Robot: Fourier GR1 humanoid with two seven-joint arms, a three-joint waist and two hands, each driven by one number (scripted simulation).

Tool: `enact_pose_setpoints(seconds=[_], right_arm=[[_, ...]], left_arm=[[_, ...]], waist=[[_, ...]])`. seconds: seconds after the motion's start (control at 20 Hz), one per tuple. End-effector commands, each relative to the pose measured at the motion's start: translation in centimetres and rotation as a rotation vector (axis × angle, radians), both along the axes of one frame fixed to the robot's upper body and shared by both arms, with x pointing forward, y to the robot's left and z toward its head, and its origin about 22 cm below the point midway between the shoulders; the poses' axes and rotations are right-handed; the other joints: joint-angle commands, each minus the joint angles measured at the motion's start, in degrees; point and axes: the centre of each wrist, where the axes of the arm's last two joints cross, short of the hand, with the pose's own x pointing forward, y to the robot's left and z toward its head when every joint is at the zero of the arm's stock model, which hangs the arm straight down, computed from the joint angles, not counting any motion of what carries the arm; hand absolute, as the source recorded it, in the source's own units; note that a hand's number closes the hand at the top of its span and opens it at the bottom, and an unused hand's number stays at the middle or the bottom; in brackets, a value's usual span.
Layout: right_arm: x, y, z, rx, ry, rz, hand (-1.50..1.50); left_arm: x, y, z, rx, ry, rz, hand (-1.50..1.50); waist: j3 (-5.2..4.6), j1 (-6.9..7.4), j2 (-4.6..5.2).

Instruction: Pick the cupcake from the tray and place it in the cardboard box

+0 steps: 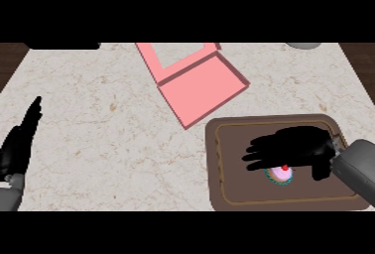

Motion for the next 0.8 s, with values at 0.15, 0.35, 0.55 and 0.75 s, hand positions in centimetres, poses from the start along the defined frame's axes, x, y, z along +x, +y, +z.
enact_pose_setpoints(seconds=[0.15,0.35,0.55,0.75], right_arm=[[-0.1,0.9,-2.7,-0.028,0.057,-0.047,1.5],[-0.9,2.9,-3.8,0.159,-0.068,-0.013,1.5],[-0.3,1.8,-4.2,0.207,-0.119,-0.028,1.5],[1.2,1.0,-2.1,0.26,-0.207,-0.261,1.5]], left_arm=[[-0.4,0.0,0.1,0.008,-0.003,-0.011,0.0],[-1.6,-0.1,-2.1,-0.004,0.006,0.004,0.0],[0.6,0.5,-0.9,0.01,-0.005,0.008,0.0],[0.8,1.5,0.3,0.013,0.005,0.008,0.0]], waist=[[0.02,0.18,0.05],[0.02,0.07,0.06],[0.02,-0.22,0.12],[0.02,-0.75,0.03]])
